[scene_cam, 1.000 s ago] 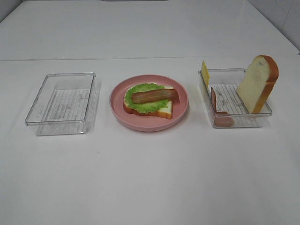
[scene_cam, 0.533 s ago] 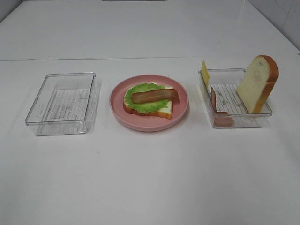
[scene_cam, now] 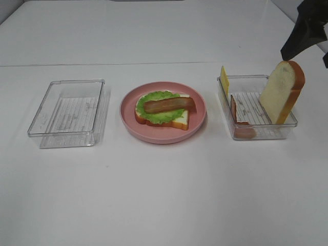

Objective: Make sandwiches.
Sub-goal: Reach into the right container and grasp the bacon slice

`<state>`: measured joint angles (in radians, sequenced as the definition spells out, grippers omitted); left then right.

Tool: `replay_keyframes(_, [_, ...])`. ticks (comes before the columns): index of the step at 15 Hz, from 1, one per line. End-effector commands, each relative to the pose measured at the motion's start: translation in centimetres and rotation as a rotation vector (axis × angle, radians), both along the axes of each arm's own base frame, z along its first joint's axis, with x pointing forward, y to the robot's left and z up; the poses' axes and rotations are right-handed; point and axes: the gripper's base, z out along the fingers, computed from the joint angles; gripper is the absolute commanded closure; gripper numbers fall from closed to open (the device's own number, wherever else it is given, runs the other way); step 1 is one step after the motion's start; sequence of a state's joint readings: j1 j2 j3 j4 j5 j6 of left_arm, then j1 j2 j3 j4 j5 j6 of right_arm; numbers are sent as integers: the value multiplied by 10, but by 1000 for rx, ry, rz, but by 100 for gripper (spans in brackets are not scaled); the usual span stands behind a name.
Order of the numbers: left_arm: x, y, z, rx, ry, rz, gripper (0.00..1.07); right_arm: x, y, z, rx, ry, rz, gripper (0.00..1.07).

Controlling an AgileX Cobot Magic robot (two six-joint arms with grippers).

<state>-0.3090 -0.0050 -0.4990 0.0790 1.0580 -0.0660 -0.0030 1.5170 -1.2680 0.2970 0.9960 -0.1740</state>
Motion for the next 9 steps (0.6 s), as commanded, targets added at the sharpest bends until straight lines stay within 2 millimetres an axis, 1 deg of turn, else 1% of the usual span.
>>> replay_keyframes(1, [-1, 1, 1, -5, -22, 3, 57, 17, 10, -7, 4, 44, 47, 33])
replay_keyframes(2, [-2, 1, 1, -6, -26, 3, 57, 26, 29, -12, -9, 58, 110, 35])
replay_keyframes(3, [-2, 1, 1, -8, -31, 3, 57, 29, 39, -14, -21, 59, 138, 35])
replay_keyframes(5, [-3, 1, 1, -9, -35, 3, 58, 38, 71, -28, -44, 94, 198, 35])
replay_keyframes(6, [-3, 1, 1, -9, -35, 3, 58, 44, 82, -37, -57, 118, 206, 35])
replay_keyframes(7, [-3, 1, 1, -10, -35, 3, 58, 55, 98, -58, -80, 186, 228, 35])
replay_keyframes(8, [-3, 1, 1, -10, -35, 3, 58, 63, 100, -70, -84, 222, 224, 35])
replay_keyframes(9, [-3, 1, 1, -10, -35, 3, 58, 66, 101, -73, -83, 231, 217, 35])
